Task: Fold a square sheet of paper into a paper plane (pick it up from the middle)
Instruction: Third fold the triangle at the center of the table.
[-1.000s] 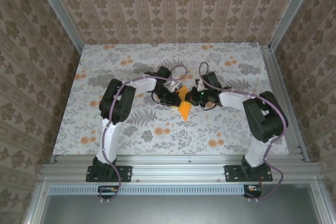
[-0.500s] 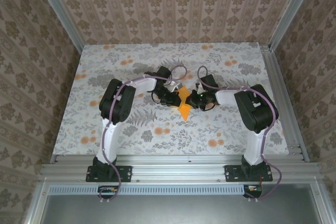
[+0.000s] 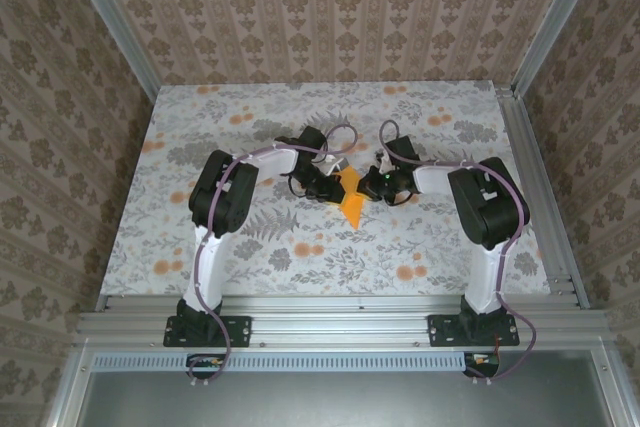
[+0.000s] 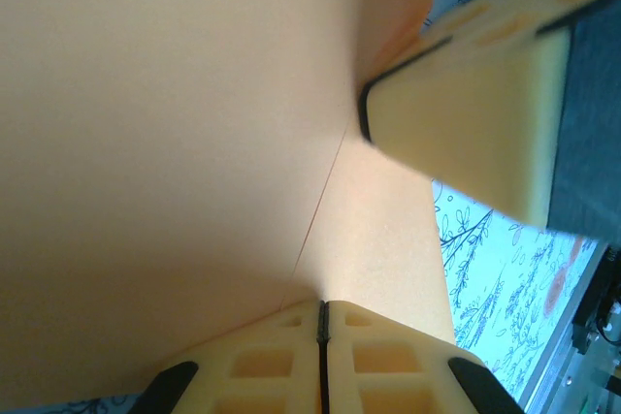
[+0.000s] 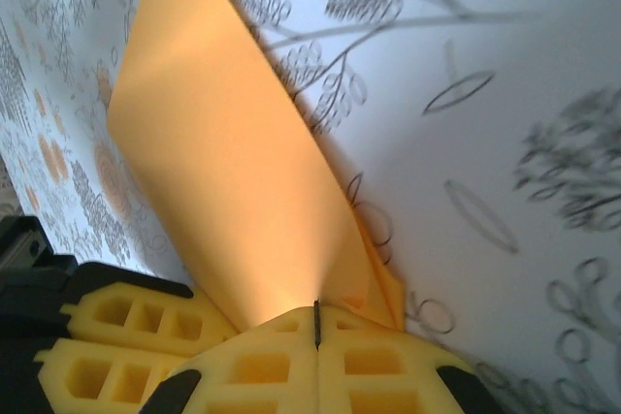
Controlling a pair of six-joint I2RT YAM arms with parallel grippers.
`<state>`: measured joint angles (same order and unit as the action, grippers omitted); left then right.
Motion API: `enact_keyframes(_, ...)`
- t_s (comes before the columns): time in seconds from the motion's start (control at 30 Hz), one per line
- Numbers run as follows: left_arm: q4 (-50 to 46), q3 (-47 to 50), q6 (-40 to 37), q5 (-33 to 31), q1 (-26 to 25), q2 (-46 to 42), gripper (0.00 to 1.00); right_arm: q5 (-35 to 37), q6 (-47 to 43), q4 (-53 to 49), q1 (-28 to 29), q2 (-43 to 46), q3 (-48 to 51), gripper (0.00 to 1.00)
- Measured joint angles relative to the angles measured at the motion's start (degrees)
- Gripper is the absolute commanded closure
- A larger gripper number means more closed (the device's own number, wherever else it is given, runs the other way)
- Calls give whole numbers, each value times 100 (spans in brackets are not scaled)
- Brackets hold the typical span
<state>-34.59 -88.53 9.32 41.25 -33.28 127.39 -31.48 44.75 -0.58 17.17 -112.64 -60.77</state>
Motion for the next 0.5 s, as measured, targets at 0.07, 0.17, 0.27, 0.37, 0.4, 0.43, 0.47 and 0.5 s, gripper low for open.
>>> enact_keyframes(0.07, 9, 11, -20, 0, -2, -4, 92, 85, -2, -35, -74, -28, -72, 93)
enact_keyframes(0.17, 20, 26, -37, 0, 0, -13, 92, 149, -15, -92, -157, -96, -197, 92)
enact_keyframes(0.27, 28, 33, -46, -2, -2, -15, 92, 153, -46, -90, -216, -133, -240, 93)
enact_keyframes(0.37, 28, 33, -57, -2, -2, -17, 92, 151, -109, -90, -258, -133, -247, 92)
enact_keyframes(0.4, 28, 33, -57, -2, -2, -17, 92, 146, -114, -87, -267, -131, -247, 92)
enact_keyframes(0.43, 28, 33, -57, -2, -2, -17, 92, 151, -125, -90, -267, -120, -245, 92)
enact_keyframes(0.47, 28, 31, -57, 0, -2, -17, 92, 155, -131, -90, -267, -85, -225, 92)
enact_keyframes(0.5, 28, 31, -57, 0, 0, -17, 92, 157, -131, -85, -264, -31, -184, 92)
